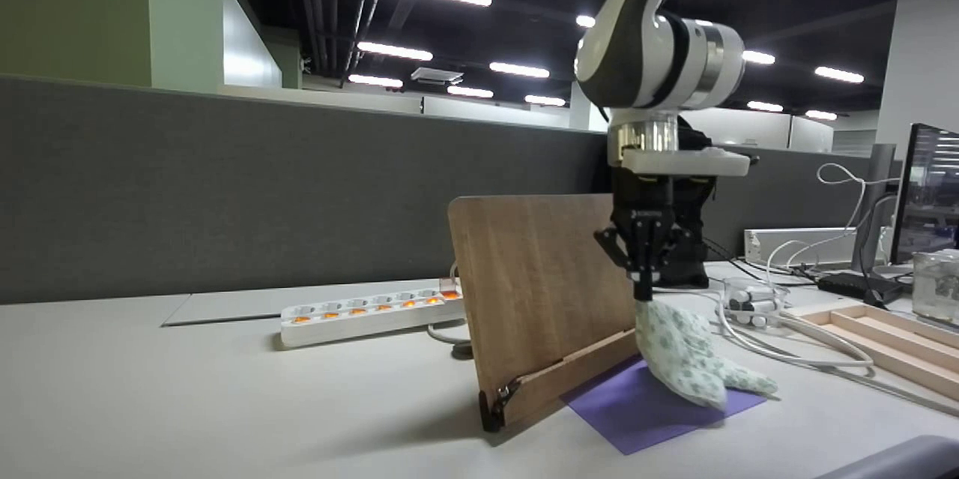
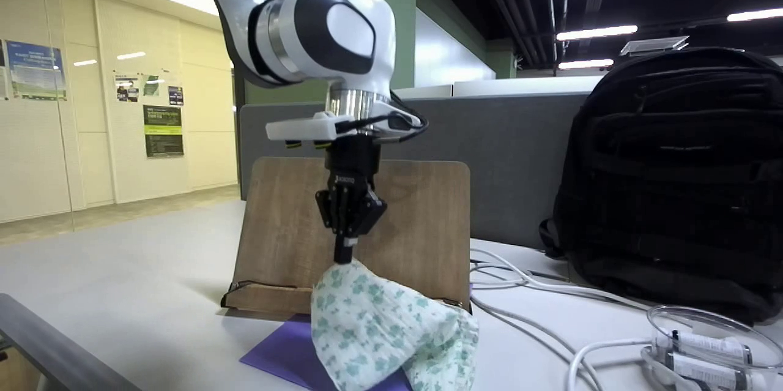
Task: Place the cloth on the wooden board
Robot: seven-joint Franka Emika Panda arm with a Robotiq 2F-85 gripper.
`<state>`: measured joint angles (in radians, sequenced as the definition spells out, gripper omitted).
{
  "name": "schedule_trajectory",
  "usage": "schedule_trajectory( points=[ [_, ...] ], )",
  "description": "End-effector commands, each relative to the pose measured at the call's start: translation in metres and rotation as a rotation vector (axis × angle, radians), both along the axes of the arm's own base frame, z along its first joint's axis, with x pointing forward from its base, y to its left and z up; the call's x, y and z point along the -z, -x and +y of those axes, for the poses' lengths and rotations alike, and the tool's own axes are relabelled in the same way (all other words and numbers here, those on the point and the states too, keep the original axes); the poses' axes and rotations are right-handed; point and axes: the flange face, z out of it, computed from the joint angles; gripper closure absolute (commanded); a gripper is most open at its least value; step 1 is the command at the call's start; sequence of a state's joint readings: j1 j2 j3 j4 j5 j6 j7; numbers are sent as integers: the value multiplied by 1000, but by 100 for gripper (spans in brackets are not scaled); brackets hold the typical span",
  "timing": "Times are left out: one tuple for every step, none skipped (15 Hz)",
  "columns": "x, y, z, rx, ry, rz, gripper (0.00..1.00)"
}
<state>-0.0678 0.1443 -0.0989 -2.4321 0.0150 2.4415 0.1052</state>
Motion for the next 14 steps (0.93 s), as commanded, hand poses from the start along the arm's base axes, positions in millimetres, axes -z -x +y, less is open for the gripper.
schedule_trajectory(
  points=[
    [-64, -16, 22, 28, 29, -111, 100],
    [-81, -22, 27, 33, 28, -145, 100],
    [-99, -28, 33, 44, 27, -183, 100],
    [-116, -35, 38, 56, 27, -223, 100],
    [-138, -42, 47, 78, 25, -270, 100],
    [-156, -48, 51, 103, 17, -305, 100],
    [-172, -57, 50, 140, 14, -346, 100],
    [-187, -64, 50, 173, 10, -380, 100],
    [-202, -70, 50, 220, 3, -414, 100],
    [-214, -75, 48, 261, -8, -445, 100],
    [-223, -79, 47, 300, -14, -475, 100],
    [-230, -83, 43, 337, -23, -505, 100],
    [-236, -86, 40, 374, -28, -539, 100],
    [-241, -89, 39, 413, -29, -570, 100]
  ],
)
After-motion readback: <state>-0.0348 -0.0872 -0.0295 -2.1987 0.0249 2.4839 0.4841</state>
